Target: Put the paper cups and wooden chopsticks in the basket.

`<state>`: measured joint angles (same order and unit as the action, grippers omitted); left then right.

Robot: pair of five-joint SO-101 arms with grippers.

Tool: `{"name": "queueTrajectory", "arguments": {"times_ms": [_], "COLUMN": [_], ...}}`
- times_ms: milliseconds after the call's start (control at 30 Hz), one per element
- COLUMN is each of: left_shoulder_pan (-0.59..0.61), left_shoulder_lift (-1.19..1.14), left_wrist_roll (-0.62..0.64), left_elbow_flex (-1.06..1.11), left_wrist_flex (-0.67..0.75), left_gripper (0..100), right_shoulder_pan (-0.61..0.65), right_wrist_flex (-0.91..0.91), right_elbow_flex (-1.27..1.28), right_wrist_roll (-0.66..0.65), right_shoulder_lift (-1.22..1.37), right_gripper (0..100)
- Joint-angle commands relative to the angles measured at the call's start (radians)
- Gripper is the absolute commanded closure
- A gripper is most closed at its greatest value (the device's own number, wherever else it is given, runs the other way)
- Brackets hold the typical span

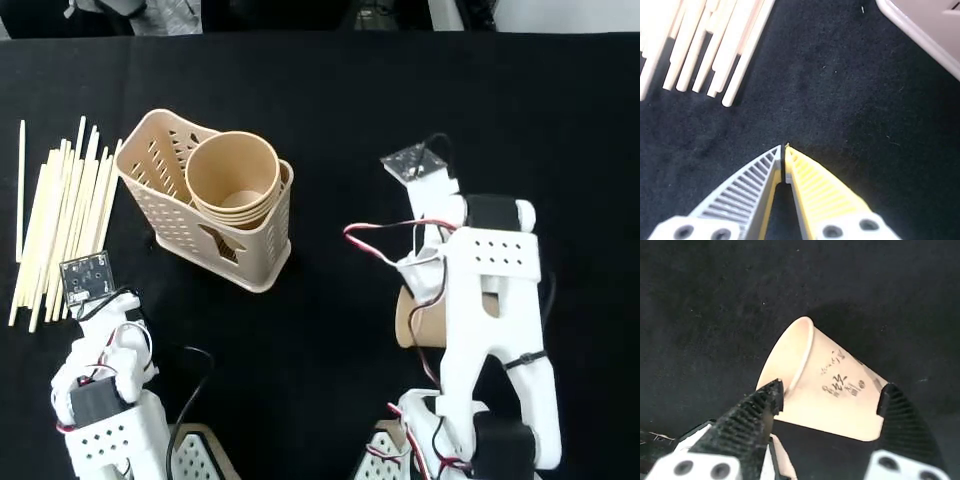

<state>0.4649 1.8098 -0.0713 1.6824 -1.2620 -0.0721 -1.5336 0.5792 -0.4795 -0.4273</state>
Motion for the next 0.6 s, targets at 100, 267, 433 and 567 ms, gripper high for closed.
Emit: {"name": "queueTrajectory", "arguments": {"times_ms": [100, 267, 433, 567], "left_shoulder_pan": [0.004, 0.004, 0.004, 0.004], "left_shoulder_lift": [0.009, 0.009, 0.009, 0.009], "left_wrist_roll": [0.008, 0.008, 0.008, 0.008], "left_elbow_flex": [0.016, 0.016, 0.016, 0.016], "left_wrist_flex": [-0.008, -0.008, -0.008, -0.008], "left_gripper": [97, 97, 97, 97], "right_shoulder_pan": [0.091, 0.095, 0.077, 0.014], "right_wrist_flex": [0.043, 0.118, 0.12, 0.127], "right_elbow_flex": [0.065, 0.117, 0.13, 0.12], "right_wrist_roll": [0.043, 0.023, -0.066, -0.232], "right_shoulder_lift": [-0.005, -0.002, -0.008, -0.005], "right_gripper": [68.4, 68.4, 77.6, 91.2]}}
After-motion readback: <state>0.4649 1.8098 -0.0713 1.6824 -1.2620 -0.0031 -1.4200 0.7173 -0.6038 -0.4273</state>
